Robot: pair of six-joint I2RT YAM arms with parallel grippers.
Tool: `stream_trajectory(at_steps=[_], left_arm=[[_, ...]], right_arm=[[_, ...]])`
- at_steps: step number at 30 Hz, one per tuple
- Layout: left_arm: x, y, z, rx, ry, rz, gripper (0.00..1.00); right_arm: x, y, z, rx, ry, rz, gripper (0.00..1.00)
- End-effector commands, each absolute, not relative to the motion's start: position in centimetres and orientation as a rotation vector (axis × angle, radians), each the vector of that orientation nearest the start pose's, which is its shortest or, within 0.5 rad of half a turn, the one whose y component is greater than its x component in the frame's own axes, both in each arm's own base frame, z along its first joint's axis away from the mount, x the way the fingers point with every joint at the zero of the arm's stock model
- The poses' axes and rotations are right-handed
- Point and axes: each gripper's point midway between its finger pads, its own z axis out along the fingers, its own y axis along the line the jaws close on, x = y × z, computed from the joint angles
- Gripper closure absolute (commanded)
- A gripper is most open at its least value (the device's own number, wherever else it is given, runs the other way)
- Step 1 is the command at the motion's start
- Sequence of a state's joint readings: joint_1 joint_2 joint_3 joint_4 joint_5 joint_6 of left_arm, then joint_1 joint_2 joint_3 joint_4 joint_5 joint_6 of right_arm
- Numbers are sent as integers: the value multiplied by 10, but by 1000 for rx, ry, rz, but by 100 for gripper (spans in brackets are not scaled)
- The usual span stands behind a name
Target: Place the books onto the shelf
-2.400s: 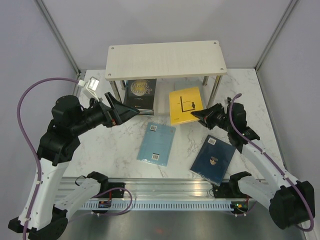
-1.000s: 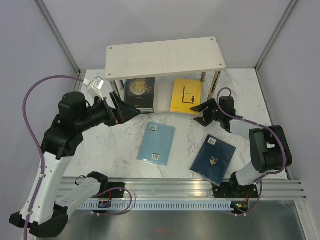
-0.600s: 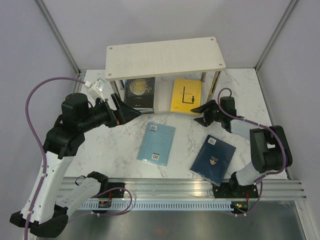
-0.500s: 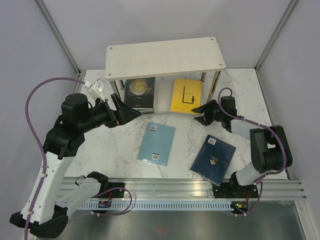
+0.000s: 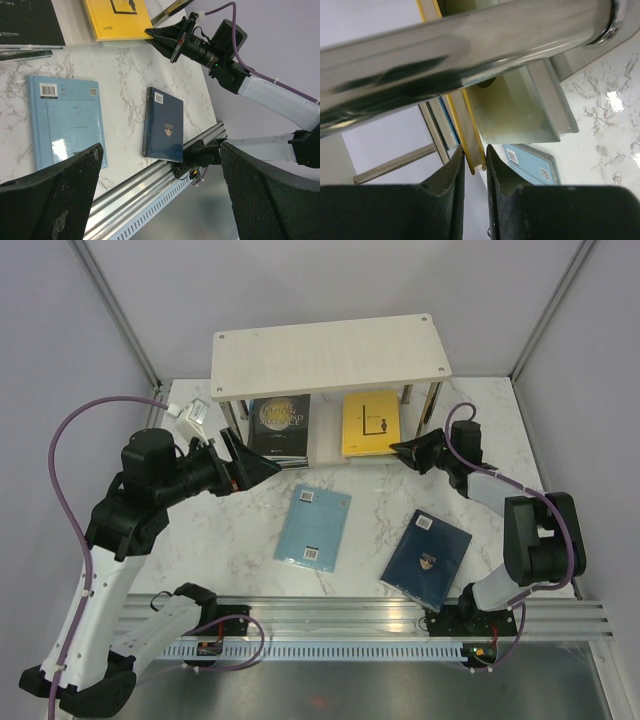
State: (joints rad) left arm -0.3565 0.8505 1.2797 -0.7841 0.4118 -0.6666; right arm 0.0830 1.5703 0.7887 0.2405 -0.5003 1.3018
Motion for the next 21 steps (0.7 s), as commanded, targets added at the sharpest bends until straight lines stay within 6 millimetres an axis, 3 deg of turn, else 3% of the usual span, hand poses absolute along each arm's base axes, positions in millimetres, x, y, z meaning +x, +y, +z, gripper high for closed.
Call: stream_trajectory(at_steps=[1,4,7,8,11,14,17,21], left_arm=[[198,-168,356,-18,2039,-1019,0],[198,-168,351,-24,2049,-1019,0],[196,-168,345,-26,2062,-1018,0],[196,-168,343,-28,2067,-1017,0],[195,-167,331,-35,2094,-1011,0],[195,-167,315,-54,2132,-1004,0],[197,-165,294,-91,2185,-978,0],[199,-161,251,-170,2296,-923,0]], right_arm=[[409,140,133,1081,2065,1277,86],[409,132,130,1106,2056,1268,86],[405,123,127,1124,2053,1257,79],[402,123,125,1129,2062,1253,63],[399,103,128,1152,2030,1217,44],[392,95,132,1139,2035,1192,34],[380,91,141,1100,2045,1170,33],[363,91,163,995,2044,1136,32]])
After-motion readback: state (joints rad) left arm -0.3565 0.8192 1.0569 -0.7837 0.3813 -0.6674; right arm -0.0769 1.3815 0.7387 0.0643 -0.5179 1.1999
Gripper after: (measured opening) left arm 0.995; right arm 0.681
